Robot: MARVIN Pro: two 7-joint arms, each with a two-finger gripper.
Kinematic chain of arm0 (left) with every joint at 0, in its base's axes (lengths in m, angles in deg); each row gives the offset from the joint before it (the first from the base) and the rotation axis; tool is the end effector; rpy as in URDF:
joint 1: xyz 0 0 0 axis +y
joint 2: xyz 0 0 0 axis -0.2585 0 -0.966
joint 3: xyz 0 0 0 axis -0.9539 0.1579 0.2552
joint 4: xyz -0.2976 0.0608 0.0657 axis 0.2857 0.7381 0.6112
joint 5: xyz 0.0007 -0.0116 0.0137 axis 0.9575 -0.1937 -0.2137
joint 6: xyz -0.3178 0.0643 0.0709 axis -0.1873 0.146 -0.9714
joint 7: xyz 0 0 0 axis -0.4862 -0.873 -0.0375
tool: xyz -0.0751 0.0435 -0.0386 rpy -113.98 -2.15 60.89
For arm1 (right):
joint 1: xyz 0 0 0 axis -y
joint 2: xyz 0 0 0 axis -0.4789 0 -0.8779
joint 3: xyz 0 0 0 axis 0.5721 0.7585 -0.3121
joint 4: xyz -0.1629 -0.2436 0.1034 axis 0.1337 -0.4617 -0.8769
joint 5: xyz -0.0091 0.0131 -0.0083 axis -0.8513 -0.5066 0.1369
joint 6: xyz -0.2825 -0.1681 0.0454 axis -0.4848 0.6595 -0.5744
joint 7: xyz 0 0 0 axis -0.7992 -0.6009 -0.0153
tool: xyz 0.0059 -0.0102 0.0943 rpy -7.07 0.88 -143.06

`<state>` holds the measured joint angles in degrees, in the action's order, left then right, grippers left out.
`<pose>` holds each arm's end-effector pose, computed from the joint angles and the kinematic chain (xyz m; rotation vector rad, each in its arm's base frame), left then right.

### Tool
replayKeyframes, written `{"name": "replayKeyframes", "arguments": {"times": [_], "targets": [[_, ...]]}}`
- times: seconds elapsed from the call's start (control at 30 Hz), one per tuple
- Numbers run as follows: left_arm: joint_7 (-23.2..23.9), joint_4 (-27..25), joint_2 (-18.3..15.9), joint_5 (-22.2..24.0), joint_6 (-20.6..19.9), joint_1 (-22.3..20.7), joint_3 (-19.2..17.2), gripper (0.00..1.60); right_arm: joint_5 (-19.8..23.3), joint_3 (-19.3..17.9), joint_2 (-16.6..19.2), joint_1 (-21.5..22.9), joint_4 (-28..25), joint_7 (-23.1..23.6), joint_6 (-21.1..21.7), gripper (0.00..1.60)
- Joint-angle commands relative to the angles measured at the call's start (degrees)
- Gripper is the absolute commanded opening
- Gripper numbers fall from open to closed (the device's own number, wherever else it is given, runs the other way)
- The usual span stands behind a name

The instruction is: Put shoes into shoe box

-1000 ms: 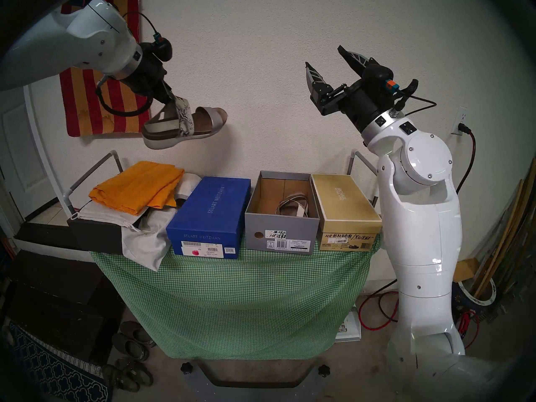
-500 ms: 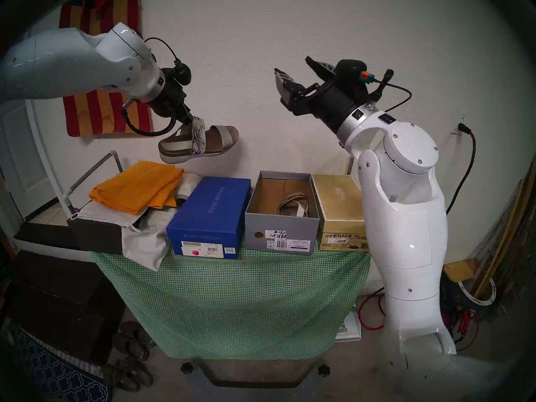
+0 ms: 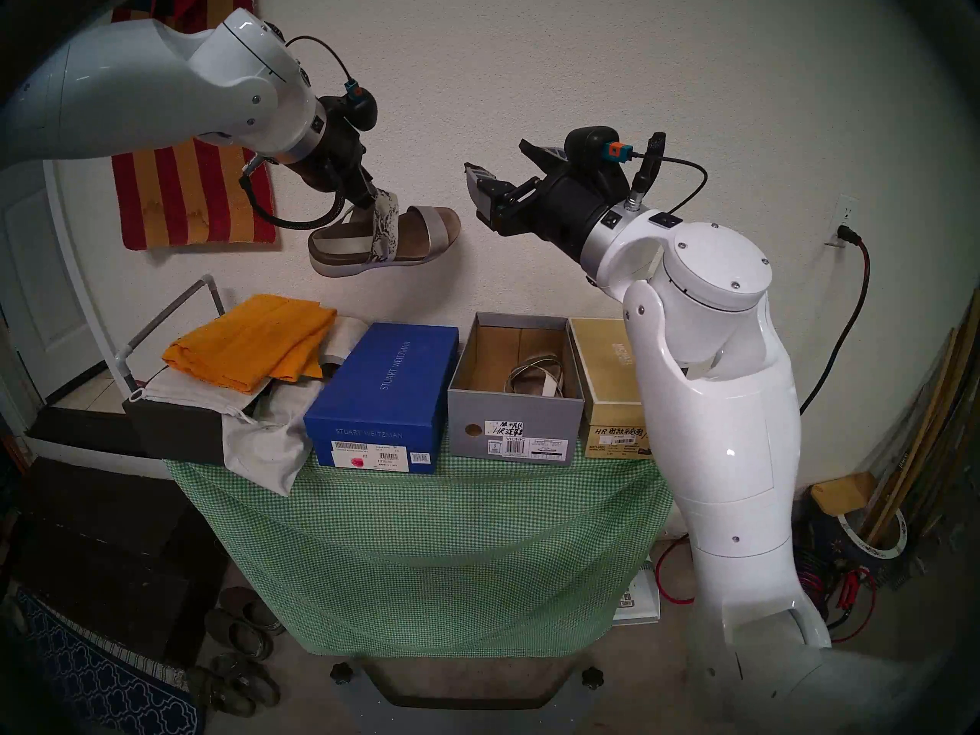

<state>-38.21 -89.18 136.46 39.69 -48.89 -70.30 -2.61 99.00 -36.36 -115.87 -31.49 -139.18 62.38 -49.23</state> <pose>0.5113 -0.0447 0.1352 -2.2243 1.2380 -1.3948 0.4468 0.0547 0.0228 -1.5264 -0.7387 -2.2498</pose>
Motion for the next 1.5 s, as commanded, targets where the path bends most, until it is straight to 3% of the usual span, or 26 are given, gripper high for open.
{"name": "replayKeyframes", "arguments": {"times": [0.0,0.13,0.4,0.67,1.1,1.27,1.47], "targets": [[-5.1,-6.0,-2.2,0.8,-1.6,-5.5,-1.3,0.0,-0.4,0.2,-1.6,0.6,2.6,-1.6,-0.5,1.6],[-9.0,-8.4,-3.2,1.8,-2.3,-6.2,-1.5,0.0,-0.8,1.0,-2.0,-0.5,3.6,-2.2,-0.5,1.6],[-11.8,-9.4,-3.5,3.1,-2.6,-6.2,-1.9,0.0,-1.8,2.3,-3.4,-1.5,5.9,-3.7,-2.2,1.6],[-12.3,-9.6,-3.6,3.4,-2.7,-6.2,-2.0,0.0,-1.8,5.3,-7.1,0.7,6.4,-5.1,-2.9,1.6],[-13.0,-9.8,-3.6,3.9,-2.6,-6.2,-1.9,0.0,-2.3,8.3,-9.0,2.0,7.4,-7.1,-3.1,1.6],[-13.0,-9.8,-3.5,3.9,-2.6,-6.3,-1.9,0.0,-2.5,8.5,-8.9,-0.3,8.3,-7.8,-5.0,1.6],[-13.0,-9.8,-3.5,3.9,-2.5,-6.3,-1.9,0.0,-2.9,8.2,-9.2,1.0,12.3,-8.0,-9.0,1.6]]}}
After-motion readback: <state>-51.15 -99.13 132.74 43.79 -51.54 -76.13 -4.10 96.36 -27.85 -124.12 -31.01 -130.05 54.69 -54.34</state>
